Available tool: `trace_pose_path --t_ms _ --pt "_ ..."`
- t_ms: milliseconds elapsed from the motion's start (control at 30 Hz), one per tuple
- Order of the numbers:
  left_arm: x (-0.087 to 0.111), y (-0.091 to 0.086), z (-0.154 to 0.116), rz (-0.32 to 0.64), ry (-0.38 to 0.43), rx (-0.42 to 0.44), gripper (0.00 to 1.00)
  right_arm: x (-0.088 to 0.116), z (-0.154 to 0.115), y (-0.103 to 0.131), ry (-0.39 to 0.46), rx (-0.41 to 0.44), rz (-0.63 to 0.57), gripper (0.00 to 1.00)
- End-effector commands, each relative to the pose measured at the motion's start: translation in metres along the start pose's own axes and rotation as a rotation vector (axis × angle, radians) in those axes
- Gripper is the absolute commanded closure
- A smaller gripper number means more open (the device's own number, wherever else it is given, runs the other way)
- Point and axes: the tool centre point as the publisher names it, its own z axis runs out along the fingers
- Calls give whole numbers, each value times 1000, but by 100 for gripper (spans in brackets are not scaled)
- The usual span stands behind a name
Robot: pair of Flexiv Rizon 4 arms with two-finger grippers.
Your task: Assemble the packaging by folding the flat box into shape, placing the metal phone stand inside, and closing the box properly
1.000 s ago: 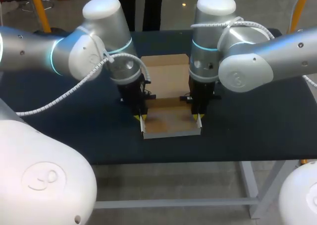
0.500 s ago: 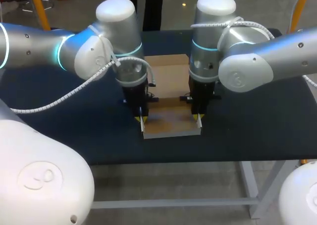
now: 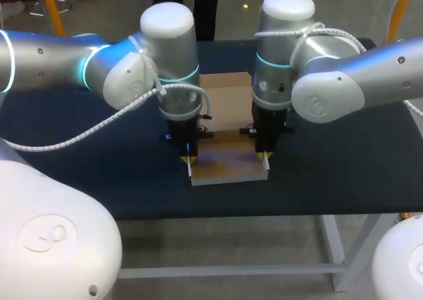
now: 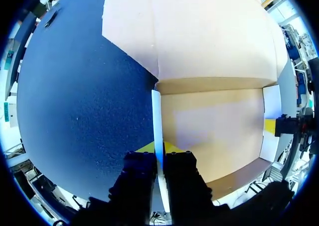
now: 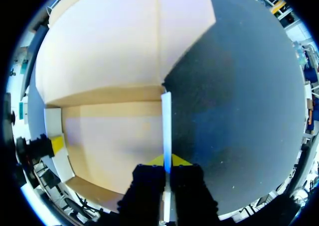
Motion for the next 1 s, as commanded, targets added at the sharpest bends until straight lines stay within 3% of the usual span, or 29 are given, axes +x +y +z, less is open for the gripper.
trace_pose_path --t_ms 33,133,167,200,433,1000 --pt "-1 5 2 -3 -40 13 100 -1 -1 0 -1 -3 -2 100" --pt "-2 6 1 -4 -39 18 100 1 -8 -3 -1 -26 -22 52" --pt "-2 6 1 -4 -40 20 100 1 -10 -4 2 -36 -32 20" --pt "-2 6 0 -4 -40 22 100 1 -12 -6 7 -46 -41 0" --pt "-1 6 -2 -4 -44 38 100 -1 -33 -19 78 -136 -162 0" --pt "2 4 -4 12 -57 47 100 -29 -77 -61 253 -356 -640 0"
